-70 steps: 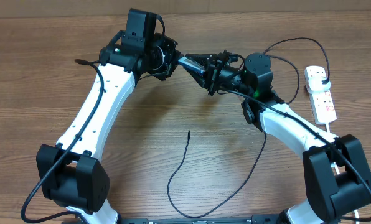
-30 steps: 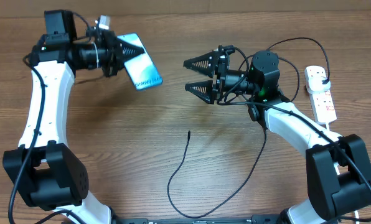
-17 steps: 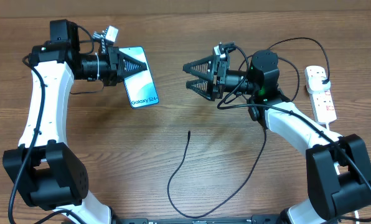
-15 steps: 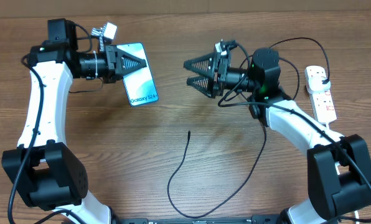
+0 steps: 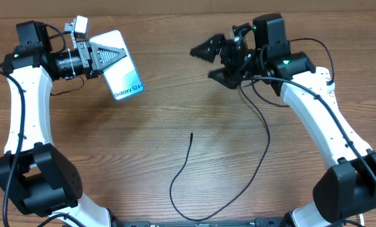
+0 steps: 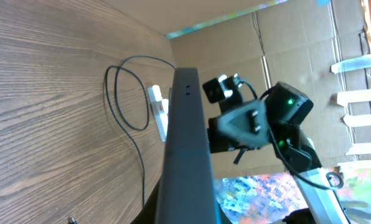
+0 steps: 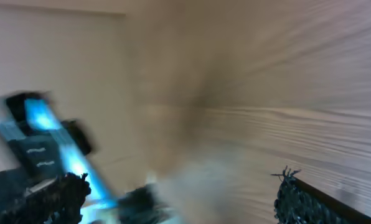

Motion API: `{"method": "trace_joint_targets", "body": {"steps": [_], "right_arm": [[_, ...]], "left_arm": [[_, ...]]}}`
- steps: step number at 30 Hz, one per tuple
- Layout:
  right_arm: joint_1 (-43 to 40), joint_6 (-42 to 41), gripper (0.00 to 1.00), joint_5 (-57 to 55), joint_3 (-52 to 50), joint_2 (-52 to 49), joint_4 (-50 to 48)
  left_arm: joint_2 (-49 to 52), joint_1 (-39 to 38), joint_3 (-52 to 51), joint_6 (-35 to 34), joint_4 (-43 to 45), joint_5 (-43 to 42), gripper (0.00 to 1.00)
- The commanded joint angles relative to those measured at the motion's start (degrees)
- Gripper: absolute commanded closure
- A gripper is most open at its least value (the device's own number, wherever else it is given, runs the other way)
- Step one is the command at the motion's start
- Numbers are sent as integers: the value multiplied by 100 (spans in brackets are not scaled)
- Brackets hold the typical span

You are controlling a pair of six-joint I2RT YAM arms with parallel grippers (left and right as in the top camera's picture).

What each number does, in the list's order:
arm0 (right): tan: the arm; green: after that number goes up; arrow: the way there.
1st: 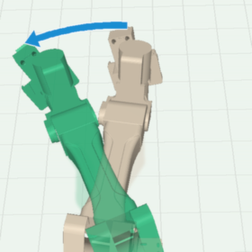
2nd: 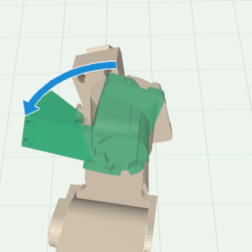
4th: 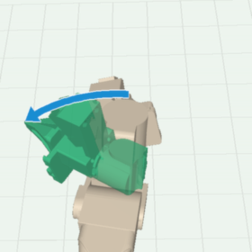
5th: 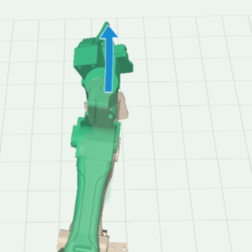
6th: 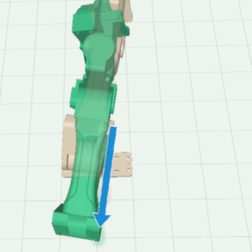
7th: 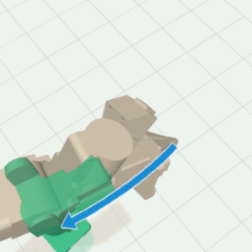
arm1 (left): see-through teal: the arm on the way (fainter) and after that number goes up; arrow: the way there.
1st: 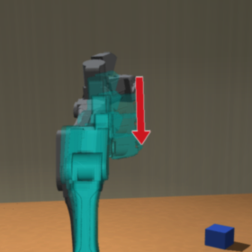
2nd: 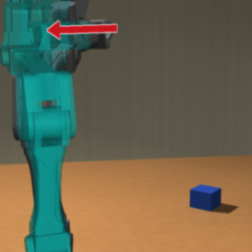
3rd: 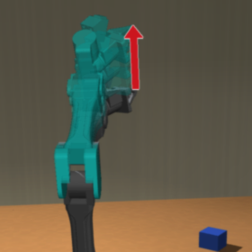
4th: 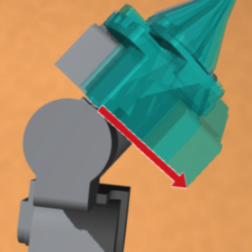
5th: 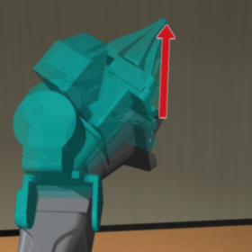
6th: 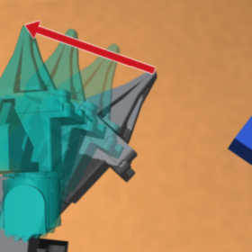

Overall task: Plug charger to phone and switch on socket
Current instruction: 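Lower the right gripper onto the white cable plug on the table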

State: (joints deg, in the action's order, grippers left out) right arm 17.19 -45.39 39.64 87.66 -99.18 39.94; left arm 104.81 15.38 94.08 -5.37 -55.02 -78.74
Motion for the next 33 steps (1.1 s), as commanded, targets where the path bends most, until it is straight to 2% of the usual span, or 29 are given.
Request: {"method": "trace_joint_targets", "body": {"steps": [1,4,7,10,15,24,27,33], "right_arm": [[389,892,0,-1740,125,94,739],[861,1095,0,-2623,111,9,1443],[1362,1128,0,-3167,26,-114,1744],[1803,671,0,-3759,-153,-273,1919],[2116,315,0,-3786,-619,-422,1805],[2175,37,0,-3460,-1508,-444,623],[2175,35,0,-3429,-1539,-544,542],[2201,-24,8,-3403,-1539,-693,660]], "left_arm": [[-9,13,50,114,26,-334,96],[-9,7,50,114,26,-319,96],[-9,7,50,111,22,-254,96],[-9,4,50,111,17,-225,96],[-9,4,50,114,22,-223,96],[-9,0,50,116,22,-166,96],[-9,-17,50,116,22,-166,96],[-9,-17,50,116,26,-164,96]]}}
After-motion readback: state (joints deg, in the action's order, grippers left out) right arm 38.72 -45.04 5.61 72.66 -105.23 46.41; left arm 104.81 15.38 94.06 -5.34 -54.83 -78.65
